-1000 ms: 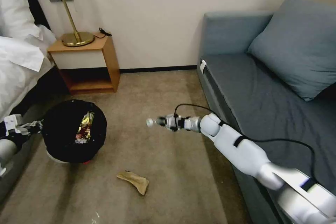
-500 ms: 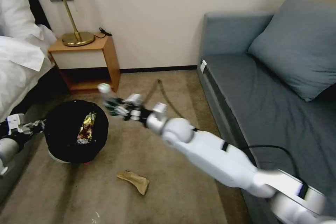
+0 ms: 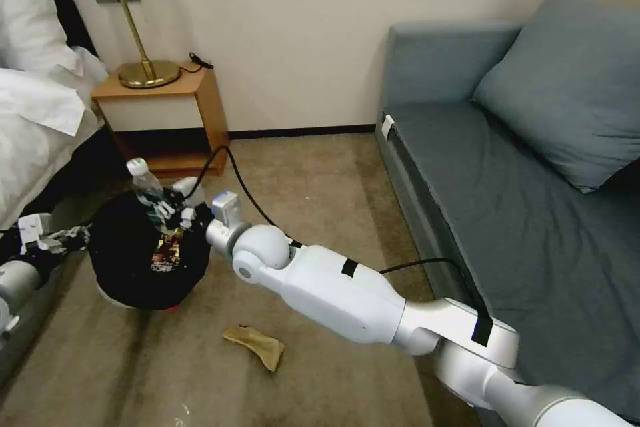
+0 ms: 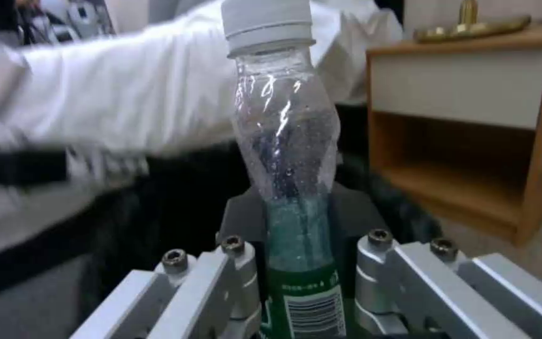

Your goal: Pick up the trash bin, then pick up the garbage on the floor and place it into the trash bin.

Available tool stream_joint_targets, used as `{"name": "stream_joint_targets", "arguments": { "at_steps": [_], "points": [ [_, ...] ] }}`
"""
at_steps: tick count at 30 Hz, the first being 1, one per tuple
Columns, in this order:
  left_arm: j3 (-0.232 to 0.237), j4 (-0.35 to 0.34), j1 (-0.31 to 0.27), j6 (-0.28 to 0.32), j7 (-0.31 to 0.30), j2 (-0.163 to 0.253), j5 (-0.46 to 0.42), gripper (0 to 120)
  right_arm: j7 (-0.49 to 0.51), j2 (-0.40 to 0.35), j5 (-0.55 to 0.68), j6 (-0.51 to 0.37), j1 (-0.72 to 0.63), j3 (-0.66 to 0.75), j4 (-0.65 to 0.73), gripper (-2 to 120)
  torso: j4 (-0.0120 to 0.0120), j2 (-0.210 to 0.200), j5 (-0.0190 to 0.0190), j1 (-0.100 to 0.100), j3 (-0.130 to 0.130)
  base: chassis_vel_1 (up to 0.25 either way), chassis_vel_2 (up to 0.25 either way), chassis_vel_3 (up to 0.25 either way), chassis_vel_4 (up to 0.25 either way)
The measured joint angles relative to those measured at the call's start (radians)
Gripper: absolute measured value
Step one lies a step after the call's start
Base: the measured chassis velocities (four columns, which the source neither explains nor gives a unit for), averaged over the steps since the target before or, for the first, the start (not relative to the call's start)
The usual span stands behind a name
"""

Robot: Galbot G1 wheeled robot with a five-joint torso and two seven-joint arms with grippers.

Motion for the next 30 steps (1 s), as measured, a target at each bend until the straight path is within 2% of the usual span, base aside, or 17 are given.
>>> {"name": "stream_joint_targets", "arguments": {
  "at_steps": [2,4,5,8,9,11,12,14,15,18,19,22,30],
  "points": [
    [0.000,0.001,-0.002,0.000,0.000,0.000,-0.001,4,0.000,-0.001,-0.003,0.000,-0.003,-0.006,-0.012,22,-0.0001,0.000,0.0000,0.000,0.000,0.000,0.000,0.000,0.000],
    [0.004,0.002,-0.005,0.000,0.000,-0.003,-0.002,4,0.003,-0.002,-0.007,0.000,-0.006,-0.019,-0.034,34,-0.0002,0.000,0.0000,0.000,0.000,0.000,0.000,0.000,0.000],
    [0.004,0.002,-0.005,0.000,0.000,-0.003,-0.002,4,0.003,-0.002,-0.007,0.000,-0.006,-0.019,-0.034,34,-0.0002,0.000,0.0000,0.000,0.000,0.000,0.000,0.000,0.000],
    [0.005,0.002,-0.006,0.000,0.000,-0.004,-0.003,4,0.006,-0.003,-0.012,-0.001,-0.005,-0.030,-0.049,49,-0.0001,0.000,0.0000,0.000,0.000,0.000,0.000,0.000,0.000],
    [0.005,0.002,-0.006,0.000,0.000,-0.004,-0.003,4,0.006,-0.003,-0.012,-0.001,-0.005,-0.030,-0.049,49,-0.0001,0.000,0.0000,0.000,0.000,0.000,0.000,0.000,0.000],
    [0.001,0.001,-0.005,0.000,0.000,-0.003,-0.005,4,0.007,-0.004,-0.015,-0.002,-0.005,-0.032,-0.053,56,-0.0001,0.000,0.0001,0.000,0.000,0.000,0.000,0.000,0.000],
    [-0.003,0.000,-0.003,0.000,0.000,-0.002,-0.007,4,0.007,-0.004,-0.020,-0.003,-0.005,-0.034,-0.054,62,-0.0002,0.000,0.0002,0.000,0.000,0.000,0.000,0.000,0.000],
    [-0.004,0.001,-0.002,0.000,0.001,-0.002,-0.007,4,0.007,-0.004,-0.021,-0.003,-0.005,-0.034,-0.054,65,-0.0002,0.000,0.0002,0.000,0.000,0.000,0.000,0.000,0.000],
    [-0.005,0.002,-0.001,0.000,0.001,-0.002,-0.007,4,0.007,-0.004,-0.026,-0.003,-0.005,-0.038,-0.050,73,-0.0001,0.000,0.0002,0.000,0.000,0.000,0.000,0.000,0.000],
    [-0.005,0.004,-0.001,0.000,0.001,-0.003,-0.007,4,0.006,-0.005,-0.031,-0.004,-0.007,-0.039,-0.042,79,-0.0001,0.000,0.0002,0.000,0.000,0.000,0.000,0.000,0.000],
    [-0.003,0.006,-0.003,0.000,0.002,-0.005,-0.007,4,0.008,-0.005,-0.034,-0.008,-0.011,-0.041,-0.029,88,-0.0001,0.000,0.0002,0.000,0.000,0.000,0.000,0.000,0.000],
    [-0.002,0.007,-0.004,0.000,0.001,-0.007,-0.006,4,0.025,-0.005,-0.042,-0.022,-0.023,-0.038,0.015,98,-0.0002,0.000,0.0002,0.000,0.000,0.000,0.000,0.000,0.000],
    [-0.006,0.031,-0.007,-0.001,0.002,0.002,-0.004,4,0.033,-0.020,-0.053,-0.052,-0.048,-0.007,0.128,100,0.0004,0.000,0.0003,0.000,0.000,0.000,0.000,0.000,0.000]
  ]
}}
